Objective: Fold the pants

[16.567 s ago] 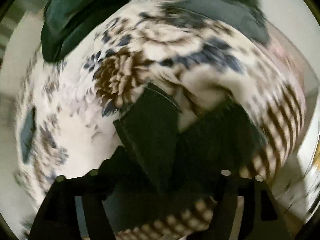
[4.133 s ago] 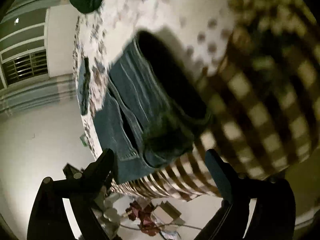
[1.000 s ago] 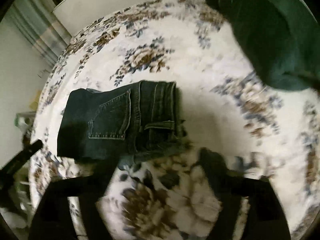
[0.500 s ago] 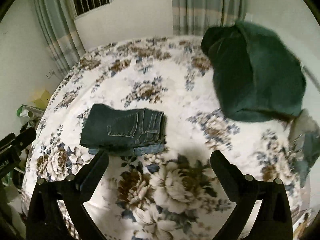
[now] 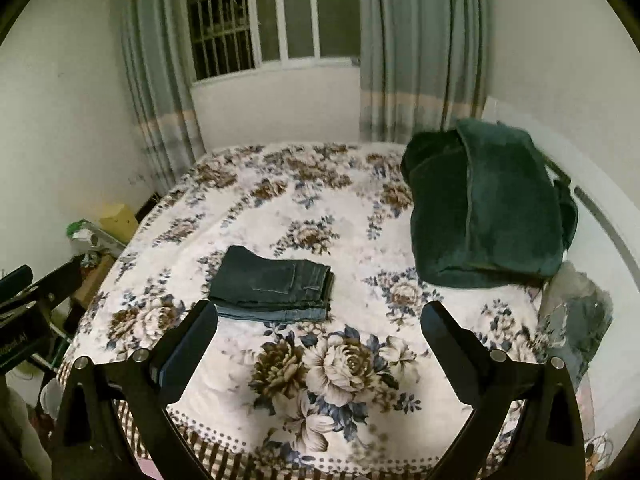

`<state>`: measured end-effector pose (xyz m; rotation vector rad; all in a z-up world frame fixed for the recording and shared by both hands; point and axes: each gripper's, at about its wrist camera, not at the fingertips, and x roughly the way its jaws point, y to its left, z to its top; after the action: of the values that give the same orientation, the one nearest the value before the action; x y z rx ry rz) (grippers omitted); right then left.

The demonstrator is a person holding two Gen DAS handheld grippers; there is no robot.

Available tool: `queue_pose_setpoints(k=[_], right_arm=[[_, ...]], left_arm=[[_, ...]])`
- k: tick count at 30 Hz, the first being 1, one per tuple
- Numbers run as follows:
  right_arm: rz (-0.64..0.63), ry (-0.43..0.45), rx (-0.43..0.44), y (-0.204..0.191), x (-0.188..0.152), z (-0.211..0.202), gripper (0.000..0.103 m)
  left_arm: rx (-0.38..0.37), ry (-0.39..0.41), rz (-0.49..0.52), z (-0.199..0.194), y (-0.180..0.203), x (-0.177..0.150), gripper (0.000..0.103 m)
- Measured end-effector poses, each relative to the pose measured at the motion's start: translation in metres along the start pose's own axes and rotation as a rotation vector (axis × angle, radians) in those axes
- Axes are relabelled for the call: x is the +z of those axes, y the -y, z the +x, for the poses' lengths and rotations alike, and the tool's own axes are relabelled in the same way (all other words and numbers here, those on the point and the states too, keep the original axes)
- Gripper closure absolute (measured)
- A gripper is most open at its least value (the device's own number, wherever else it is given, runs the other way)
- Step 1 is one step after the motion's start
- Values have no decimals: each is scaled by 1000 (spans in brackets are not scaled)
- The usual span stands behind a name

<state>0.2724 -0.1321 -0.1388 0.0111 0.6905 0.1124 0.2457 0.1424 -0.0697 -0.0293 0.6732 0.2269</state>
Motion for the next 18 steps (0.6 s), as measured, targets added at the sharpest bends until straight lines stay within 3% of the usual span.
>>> queue_pose_setpoints(k=[8,13,15,18], right_arm=[[-19,76,18,-10,-4,-98,0],[-14,89,29,-19,-7,-132,0],[-17,96,27,-22,-7,-141,0],[-16,98,27,-24,-8,-148,0]], left_arm=[[-10,32,-8,-55,-11,-6,9],[-4,43,-11,-72,-21,-8,9],[-14,43,-14,-78,-25,-11,0],[-10,55,-14,-82,-29,-13,0]])
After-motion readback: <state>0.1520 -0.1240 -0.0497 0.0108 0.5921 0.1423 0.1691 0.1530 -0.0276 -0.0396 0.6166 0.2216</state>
